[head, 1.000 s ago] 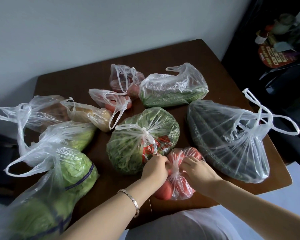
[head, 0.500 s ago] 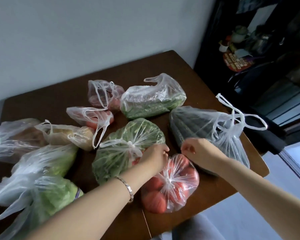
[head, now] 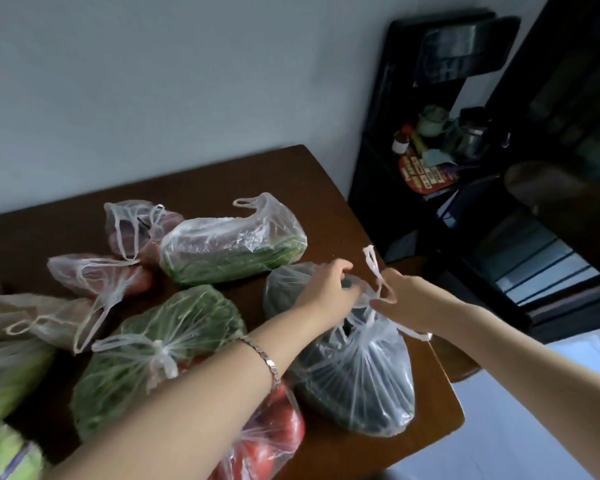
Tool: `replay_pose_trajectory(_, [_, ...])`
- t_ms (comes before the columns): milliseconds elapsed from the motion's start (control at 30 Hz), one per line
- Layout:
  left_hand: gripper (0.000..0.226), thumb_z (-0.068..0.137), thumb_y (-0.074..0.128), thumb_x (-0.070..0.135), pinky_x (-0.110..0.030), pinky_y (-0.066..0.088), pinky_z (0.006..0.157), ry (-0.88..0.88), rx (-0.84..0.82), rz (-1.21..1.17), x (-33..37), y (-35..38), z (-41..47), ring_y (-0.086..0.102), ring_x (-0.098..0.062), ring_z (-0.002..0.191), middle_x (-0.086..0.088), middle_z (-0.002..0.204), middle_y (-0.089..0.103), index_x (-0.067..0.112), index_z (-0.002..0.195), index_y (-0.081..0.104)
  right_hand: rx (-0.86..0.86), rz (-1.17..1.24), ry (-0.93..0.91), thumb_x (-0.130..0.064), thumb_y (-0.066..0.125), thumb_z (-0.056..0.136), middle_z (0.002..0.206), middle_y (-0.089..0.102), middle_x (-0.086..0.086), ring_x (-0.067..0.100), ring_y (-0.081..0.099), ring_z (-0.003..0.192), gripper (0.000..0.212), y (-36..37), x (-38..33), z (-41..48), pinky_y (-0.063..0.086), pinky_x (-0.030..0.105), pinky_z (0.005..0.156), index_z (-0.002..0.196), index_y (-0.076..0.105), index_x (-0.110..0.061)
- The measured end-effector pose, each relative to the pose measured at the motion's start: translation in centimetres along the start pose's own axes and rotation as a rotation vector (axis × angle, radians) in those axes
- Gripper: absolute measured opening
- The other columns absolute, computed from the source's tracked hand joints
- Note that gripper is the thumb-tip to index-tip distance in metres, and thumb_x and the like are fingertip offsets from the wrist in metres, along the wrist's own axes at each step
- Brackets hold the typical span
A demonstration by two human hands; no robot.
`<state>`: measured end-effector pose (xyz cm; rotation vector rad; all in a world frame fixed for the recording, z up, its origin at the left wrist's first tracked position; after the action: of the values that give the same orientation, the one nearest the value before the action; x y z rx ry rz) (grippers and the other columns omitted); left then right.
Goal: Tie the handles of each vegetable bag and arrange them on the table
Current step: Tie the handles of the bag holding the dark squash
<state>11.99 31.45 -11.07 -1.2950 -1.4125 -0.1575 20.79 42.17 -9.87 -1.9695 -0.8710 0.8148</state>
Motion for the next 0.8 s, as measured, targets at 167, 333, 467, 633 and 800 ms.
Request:
replay_pose_trajectory(167, [0.031, 0.09, 0.052, 0.029, -0.036, 0.042, 0.096, 0.019, -0.19, 0.43, 0.3, 2.6, 1.1, 0.048, -0.026, 0.116, -0.006, 0.125, 0.052, 0.022, 0.12, 0.057, -0.182, 0.164, 0.043, -0.01, 0.037, 0.096, 0.118, 0.057, 0.013, 0.026, 0.054, 0.107, 0.028, 0.2, 2.3, 0.9, 0.044, 0.026, 0.085, 0.117, 0.054, -0.001])
replay_pose_trajectory(333, [0.026, 0.098, 0.037, 0.02, -0.036, 0.045, 0.073, 0.066, 0.196, 0.352, 0.3, 1.4, 1.2, 0.057, -0.024, 0.084, -0.008, 0.089, 0.066, 0.011, 0.097, 0.062, 0.178, 0.759, 0.081, -0.01, 0.033, 0.096, 0.067, 0.049, 0.003, 0.016, 0.048, 0.059, 0.032, -2.6, 3.5, 2.3, 0.039, 0.023, 0.05, 0.068, 0.047, -0.015])
replay_pose_trajectory(467, [0.046, 0.1, 0.028, 0.031, -0.019, 0.034, 0.042, -0.169, 0.458, -0.124, 0.4, -2.1, 1.0, 0.04, -0.014, 0.049, 0.0, 0.061, 0.045, -0.005, 0.109, 0.054, 0.266, 1.267, 0.221, -0.022, 0.03, 0.099, 0.078, 0.06, 0.004, 0.023, 0.06, 0.078, 0.032, -3.7, 3.7, 2.0, 0.052, 0.039, 0.074, 0.074, 0.05, -0.018])
replay_pose_trajectory(633, [0.047, 0.1, 0.025, 0.035, -0.027, 0.029, 0.049, -0.205, 0.447, -0.186, 1.1, -3.3, 0.1, 0.035, -0.012, 0.048, 0.001, 0.057, 0.037, 0.0, 0.097, 0.056, 0.065, 1.493, 0.301, -0.017, 0.031, 0.096, 0.032, 0.038, -0.001, 0.014, 0.041, 0.028, 0.04, -5.4, 3.3, 1.5, 0.042, 0.027, 0.042, 0.056, 0.035, -0.015])
replay_pose_trajectory(800, [0.046, 0.101, 0.027, 0.031, -0.021, 0.033, 0.039, -0.285, 0.446, -0.213, 0.9, -4.6, -0.4, 0.037, -0.012, 0.045, 0.0, 0.057, 0.041, -0.002, 0.102, 0.059, 0.282, 1.432, 0.249, -0.004, 0.032, 0.077, 0.04, 0.02, -0.004, 0.011, 0.012, 0.036, 0.033, -7.3, 3.6, 2.2, 0.012, 0.016, 0.038, 0.053, 0.02, -0.023])
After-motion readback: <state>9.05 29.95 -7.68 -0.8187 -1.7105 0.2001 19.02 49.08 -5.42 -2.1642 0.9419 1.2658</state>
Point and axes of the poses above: each hand's wrist, its own z-axis towards the middle knuckle, its own y-axis out of the palm, x = y × z, the point moved 3 cm from there along z, towards the middle knuckle
